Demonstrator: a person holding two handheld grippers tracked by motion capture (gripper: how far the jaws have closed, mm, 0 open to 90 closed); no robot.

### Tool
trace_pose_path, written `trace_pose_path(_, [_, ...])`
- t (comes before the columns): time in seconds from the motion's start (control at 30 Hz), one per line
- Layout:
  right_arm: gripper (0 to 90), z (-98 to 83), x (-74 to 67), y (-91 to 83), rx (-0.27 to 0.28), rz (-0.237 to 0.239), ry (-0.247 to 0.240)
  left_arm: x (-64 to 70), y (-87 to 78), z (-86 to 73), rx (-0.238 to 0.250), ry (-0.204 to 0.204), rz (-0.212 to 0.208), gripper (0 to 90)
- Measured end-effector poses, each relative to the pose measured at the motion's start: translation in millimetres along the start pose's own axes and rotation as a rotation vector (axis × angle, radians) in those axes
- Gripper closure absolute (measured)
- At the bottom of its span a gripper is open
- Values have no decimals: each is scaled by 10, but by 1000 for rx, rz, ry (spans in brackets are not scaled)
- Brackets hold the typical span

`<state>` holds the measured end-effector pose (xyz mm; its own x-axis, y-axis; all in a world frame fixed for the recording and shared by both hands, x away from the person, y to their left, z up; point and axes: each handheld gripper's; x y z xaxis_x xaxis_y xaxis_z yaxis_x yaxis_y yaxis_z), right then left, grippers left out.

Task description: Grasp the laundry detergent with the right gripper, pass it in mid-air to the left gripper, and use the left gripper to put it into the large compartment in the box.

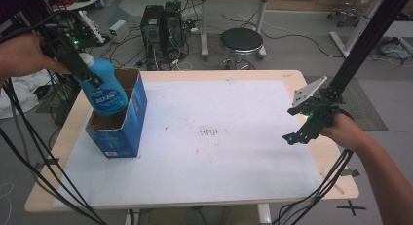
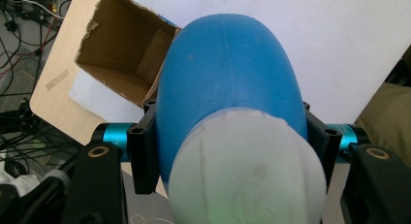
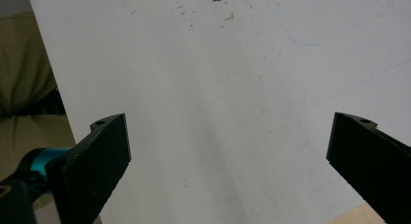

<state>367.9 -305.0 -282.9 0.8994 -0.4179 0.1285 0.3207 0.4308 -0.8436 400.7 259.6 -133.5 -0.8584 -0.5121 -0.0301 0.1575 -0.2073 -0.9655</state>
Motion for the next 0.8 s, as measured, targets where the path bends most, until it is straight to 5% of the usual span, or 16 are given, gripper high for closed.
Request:
trace_pose_path(0.43, [10,27,-2,8,11,-4,7,-78,556,-119,-26,51,-8,379])
trace_pose_path(0.57, [10,20,-4,10,7,-3,9,-87,749,-123,-67,103,-12,379])
trace_pose_path(0.8, [10,7,-1,25,0,-2,9,-119,972,-171,-75,110,-14,379])
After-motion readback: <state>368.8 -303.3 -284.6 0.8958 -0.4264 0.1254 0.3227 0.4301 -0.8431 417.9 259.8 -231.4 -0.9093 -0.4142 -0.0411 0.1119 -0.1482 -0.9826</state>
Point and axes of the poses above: each handheld gripper's, and its own axes: y roughly forward along the jaws, z roughly out of its top, x roughly to its right, and after that the axes turned 6 degrees about -z, right-handed
